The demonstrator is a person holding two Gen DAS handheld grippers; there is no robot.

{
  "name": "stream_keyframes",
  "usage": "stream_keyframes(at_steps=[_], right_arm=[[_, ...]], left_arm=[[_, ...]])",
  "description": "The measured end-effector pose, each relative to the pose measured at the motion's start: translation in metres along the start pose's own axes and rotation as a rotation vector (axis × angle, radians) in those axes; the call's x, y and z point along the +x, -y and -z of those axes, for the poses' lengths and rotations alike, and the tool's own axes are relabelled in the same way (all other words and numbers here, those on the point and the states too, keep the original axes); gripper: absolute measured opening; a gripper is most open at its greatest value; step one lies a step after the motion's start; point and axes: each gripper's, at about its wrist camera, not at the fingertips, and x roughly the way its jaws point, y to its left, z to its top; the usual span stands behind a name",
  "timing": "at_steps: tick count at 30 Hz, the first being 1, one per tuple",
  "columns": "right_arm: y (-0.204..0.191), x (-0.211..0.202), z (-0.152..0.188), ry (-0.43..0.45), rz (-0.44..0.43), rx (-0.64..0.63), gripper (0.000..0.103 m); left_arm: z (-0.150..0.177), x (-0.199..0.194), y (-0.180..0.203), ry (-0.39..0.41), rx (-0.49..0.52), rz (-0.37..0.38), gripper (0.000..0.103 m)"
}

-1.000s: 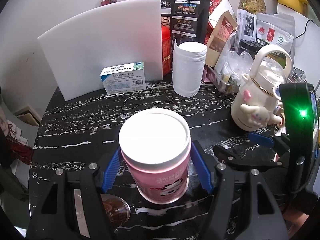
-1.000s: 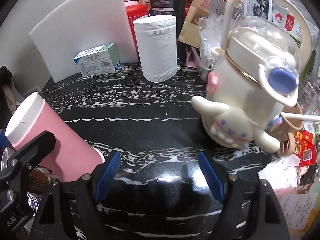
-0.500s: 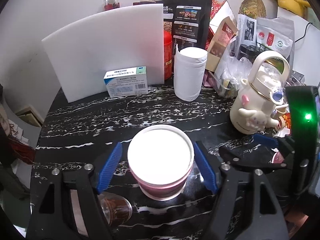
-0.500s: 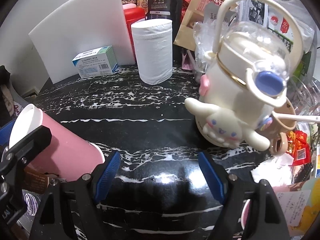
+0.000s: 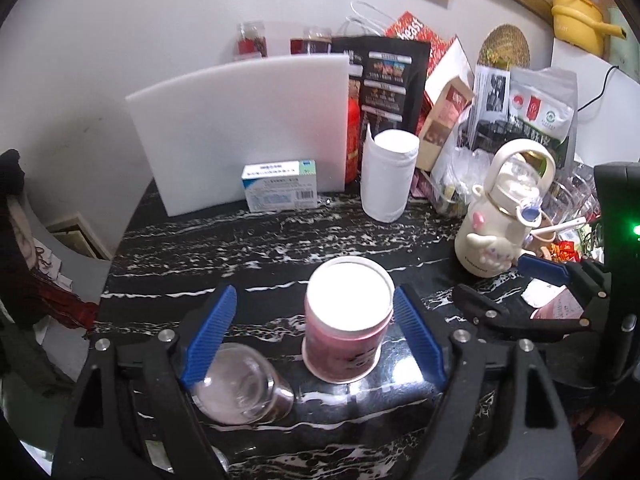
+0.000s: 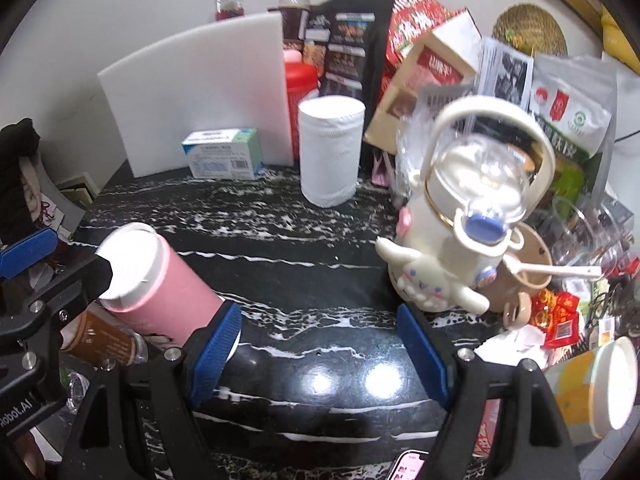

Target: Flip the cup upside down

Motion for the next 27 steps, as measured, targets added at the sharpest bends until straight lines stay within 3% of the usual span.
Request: stream_keyframes(at_steps=[11,16,27], right_arm=[[-0.024,-0.043,0.000,0.074,-0.006,-0.054,0.081],[-0.035,-0.050,0.005,0.071,-0.017,-0.073,0.081],[-0.060,-0.054,0.019,0.047,-0.065,-0.105,0.081]], left_arm=[[0.005,-0.046,-0.036,0.010,-0.035,-0.086,0.087],[0.014,-0.060,-0.048,0.016,-0.048,-0.125,0.092],[0.039,-0.061,-0.069,-0.039,-0.081,-0.165,0.092]])
